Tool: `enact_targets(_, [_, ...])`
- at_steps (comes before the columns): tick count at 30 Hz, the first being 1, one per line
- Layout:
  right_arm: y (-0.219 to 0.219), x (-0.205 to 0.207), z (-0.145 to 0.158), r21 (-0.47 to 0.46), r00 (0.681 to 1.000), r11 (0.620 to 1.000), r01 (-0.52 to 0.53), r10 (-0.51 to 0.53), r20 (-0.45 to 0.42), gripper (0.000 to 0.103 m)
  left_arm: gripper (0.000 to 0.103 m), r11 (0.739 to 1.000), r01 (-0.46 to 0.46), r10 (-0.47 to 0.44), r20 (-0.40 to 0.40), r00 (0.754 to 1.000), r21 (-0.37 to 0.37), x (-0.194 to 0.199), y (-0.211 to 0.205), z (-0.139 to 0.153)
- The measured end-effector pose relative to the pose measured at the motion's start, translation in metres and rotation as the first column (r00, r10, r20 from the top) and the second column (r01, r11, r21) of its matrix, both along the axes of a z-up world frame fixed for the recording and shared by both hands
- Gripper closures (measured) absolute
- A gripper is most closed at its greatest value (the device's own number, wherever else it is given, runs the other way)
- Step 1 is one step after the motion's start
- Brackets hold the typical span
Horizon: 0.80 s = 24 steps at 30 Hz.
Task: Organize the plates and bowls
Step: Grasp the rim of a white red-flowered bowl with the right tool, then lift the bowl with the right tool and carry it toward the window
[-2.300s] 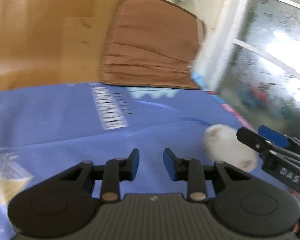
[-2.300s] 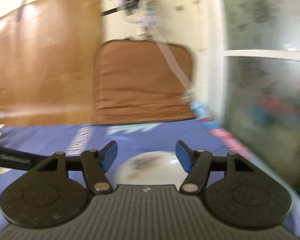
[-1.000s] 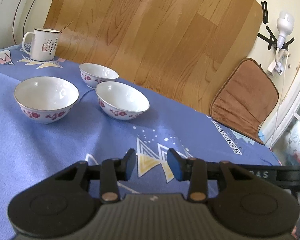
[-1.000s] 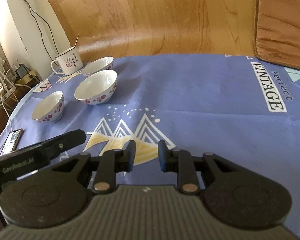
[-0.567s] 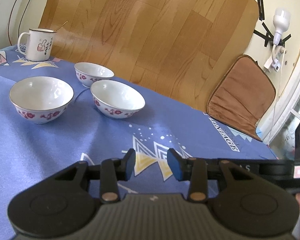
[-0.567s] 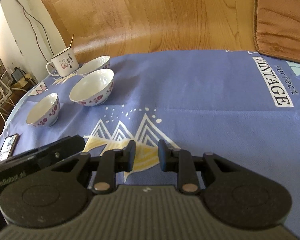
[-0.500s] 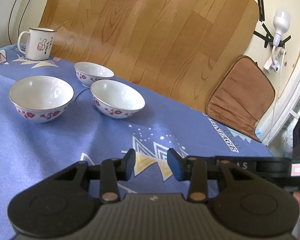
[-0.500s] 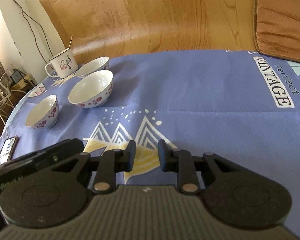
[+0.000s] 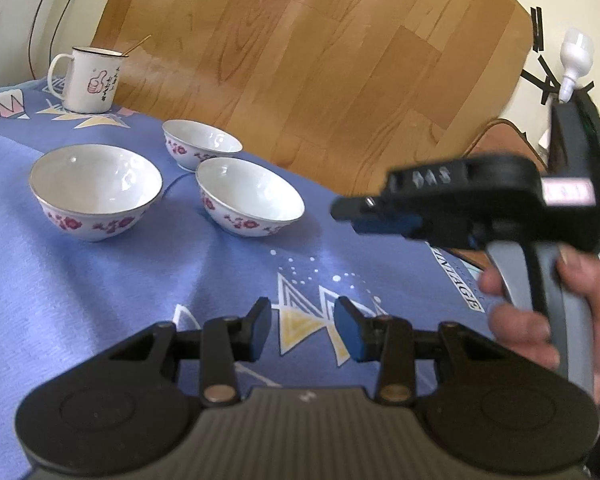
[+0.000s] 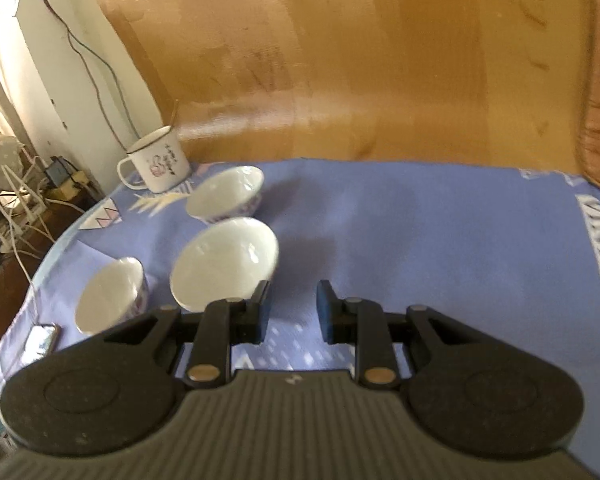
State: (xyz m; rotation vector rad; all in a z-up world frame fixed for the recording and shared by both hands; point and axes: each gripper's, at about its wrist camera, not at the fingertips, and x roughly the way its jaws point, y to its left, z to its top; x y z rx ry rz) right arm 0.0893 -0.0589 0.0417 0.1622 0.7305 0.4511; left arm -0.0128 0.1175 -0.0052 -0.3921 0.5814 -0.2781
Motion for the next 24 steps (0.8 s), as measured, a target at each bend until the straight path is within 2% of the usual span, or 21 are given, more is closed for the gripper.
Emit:
enact_targets(5, [0.016, 0.013, -0.002, -0.027, 0.999, 0.999, -0.041, 0.040, -0.014, 0.075, 0.067, 1.000, 0.001, -0.001, -0.008, 1.000, -0.010, 0.002, 0.002, 0.000])
enact_targets(8, [0.023, 0.018, -0.002, -0.052, 0.998, 0.997, -0.061, 0.060, -0.012, 0.075, 0.061, 1.000, -0.001, 0.001, -0.008, 1.000, -0.013, 0.002, 0.002, 0.000])
enact_targets(18, [0.037, 0.041, -0.010, -0.113, 0.997, 0.991, -0.074, 0.072, -0.026, 0.076, 0.061, 1.000, -0.012, 0.012, -0.006, 1.000, -0.016, 0.002, 0.004, 0.000])
enact_targets(20, [0.042, 0.046, -0.013, -0.126, 0.996, 0.988, -0.089, 0.084, -0.039, 0.079, 0.061, 1.000, -0.015, 0.015, -0.004, 1.000, -0.018, 0.001, 0.005, 0.000])
enact_targets(21, [0.044, 0.048, -0.015, -0.127, 0.995, 0.987, -0.096, 0.091, -0.045, 0.085, 0.061, 1.000, -0.017, 0.017, -0.002, 1.000, -0.019, 0.001, 0.005, 0.001])
enact_targets(23, [0.047, 0.050, -0.018, -0.138, 0.995, 0.986, -0.095, 0.088, -0.052, 0.091, 0.061, 1.000, -0.019, 0.019, 0.002, 1.000, -0.019, 0.000, 0.005, 0.001])
enact_targets(24, [0.047, 0.051, -0.019, -0.142, 0.995, 0.986, -0.091, 0.084, -0.053, 0.092, 0.061, 1.000, -0.020, 0.020, 0.004, 1.000, -0.019, 0.000, 0.005, 0.001])
